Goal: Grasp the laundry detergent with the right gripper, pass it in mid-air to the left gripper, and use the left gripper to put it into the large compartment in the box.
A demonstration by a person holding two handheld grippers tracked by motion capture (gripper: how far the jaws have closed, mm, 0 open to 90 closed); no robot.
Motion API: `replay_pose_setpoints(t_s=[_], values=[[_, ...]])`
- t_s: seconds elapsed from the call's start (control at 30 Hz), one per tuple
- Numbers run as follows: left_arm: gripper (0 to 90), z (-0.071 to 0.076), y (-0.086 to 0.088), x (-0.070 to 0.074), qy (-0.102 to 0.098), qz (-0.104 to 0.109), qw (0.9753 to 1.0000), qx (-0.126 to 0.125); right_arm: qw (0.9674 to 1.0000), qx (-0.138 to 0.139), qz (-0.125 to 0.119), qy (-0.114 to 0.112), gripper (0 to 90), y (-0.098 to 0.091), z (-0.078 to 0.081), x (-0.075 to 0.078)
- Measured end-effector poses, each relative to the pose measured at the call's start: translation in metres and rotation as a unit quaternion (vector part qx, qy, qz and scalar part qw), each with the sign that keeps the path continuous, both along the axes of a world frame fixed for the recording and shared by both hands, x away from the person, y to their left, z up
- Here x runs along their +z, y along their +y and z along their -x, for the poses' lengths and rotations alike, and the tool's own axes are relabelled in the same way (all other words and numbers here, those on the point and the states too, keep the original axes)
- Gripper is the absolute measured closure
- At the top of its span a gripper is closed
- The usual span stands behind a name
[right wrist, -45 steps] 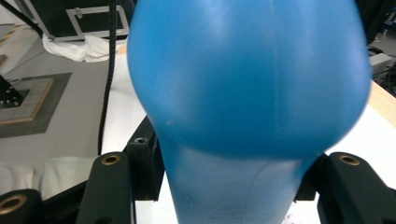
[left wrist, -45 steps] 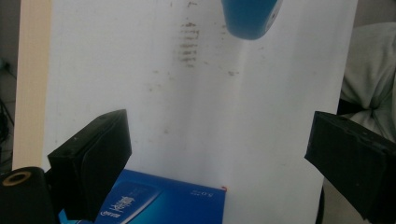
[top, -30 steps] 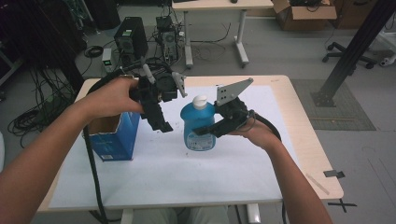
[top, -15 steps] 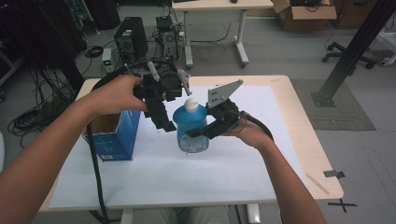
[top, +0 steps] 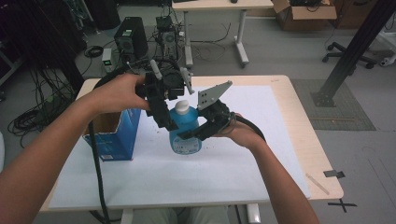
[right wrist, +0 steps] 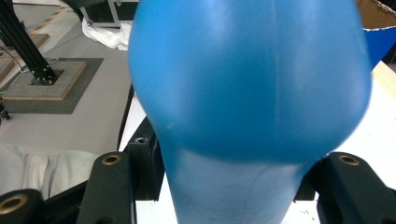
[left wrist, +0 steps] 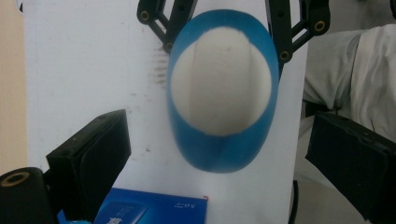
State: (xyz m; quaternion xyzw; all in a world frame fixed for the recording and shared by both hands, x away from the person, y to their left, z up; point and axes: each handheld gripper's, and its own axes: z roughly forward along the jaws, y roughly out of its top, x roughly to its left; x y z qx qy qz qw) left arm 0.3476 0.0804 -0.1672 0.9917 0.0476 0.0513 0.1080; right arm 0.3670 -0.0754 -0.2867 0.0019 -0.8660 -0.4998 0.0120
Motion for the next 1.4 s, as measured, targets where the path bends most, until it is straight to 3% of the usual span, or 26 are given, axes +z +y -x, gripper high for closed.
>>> replay_pose_setpoints(t_s=[0.4,0.87,1.13,1.4], values=[[6.6,-0.004,-0.007,-0.004,-0.003,-0.004,1.0,0.001,1.0,0.002,-0.001,-0.004,42.8,0.005,0.001,0.002],[10.5,-0.007,-0.013,-0.014,0.012,-0.002,0.9999,-0.004,1.0,0.003,0.0,-0.003,42.8,0.007,0.002,0.002],[10.5,-0.008,-0.015,-0.02,0.014,-0.011,0.9998,-0.01,1.0,0.004,0.001,-0.002,42.7,0.007,0.002,0.002],[17.3,-0.008,-0.015,-0.022,0.023,-0.012,0.9995,-0.016,1.0,0.004,-0.002,-0.002,42.7,0.006,0.001,0.002]])
